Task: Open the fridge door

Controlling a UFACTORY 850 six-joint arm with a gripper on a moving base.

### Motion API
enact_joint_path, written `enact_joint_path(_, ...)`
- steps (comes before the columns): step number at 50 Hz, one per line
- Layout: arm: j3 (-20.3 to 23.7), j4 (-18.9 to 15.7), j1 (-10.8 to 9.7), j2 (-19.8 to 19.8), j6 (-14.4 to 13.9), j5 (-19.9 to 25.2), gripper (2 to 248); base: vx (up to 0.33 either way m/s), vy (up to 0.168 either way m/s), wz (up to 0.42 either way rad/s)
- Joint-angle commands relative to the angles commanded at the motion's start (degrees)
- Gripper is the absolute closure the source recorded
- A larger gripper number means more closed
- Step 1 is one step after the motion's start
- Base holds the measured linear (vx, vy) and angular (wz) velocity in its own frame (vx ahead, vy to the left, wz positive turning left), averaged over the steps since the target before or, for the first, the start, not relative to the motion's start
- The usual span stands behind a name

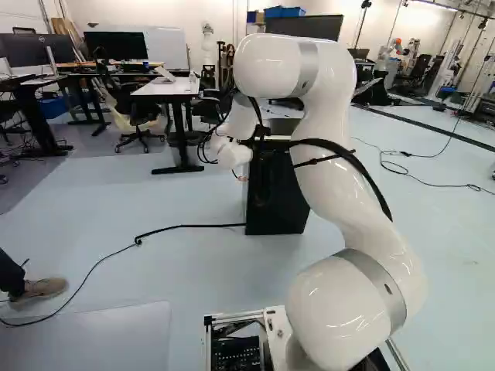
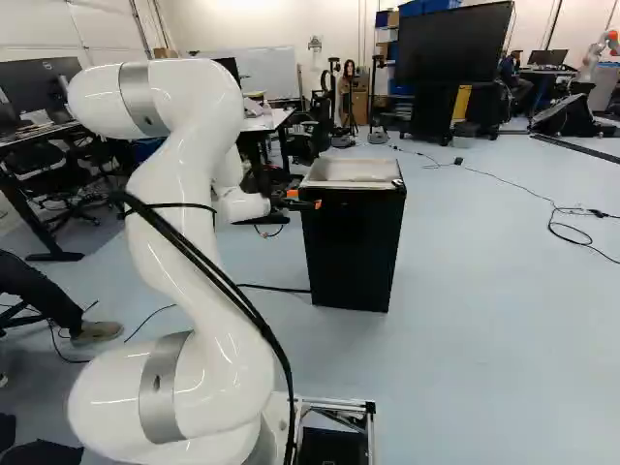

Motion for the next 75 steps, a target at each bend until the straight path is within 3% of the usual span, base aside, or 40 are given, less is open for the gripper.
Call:
enact_joint_path(19, -0.5, 0.0, 0.6, -0.3, 0.0, 0.0, 3, 0.001, -0.004, -0.017)
enact_joint_path(48, 0.1, 0.0, 4.1, 0.1, 0.0, 0.0, 3, 0.000, 0.000, 0.000)
enact_joint_path(75, -4.4, 0.0, 3.7, -2.9, 0.0, 0.0, 3, 0.000, 0.000, 0.000)
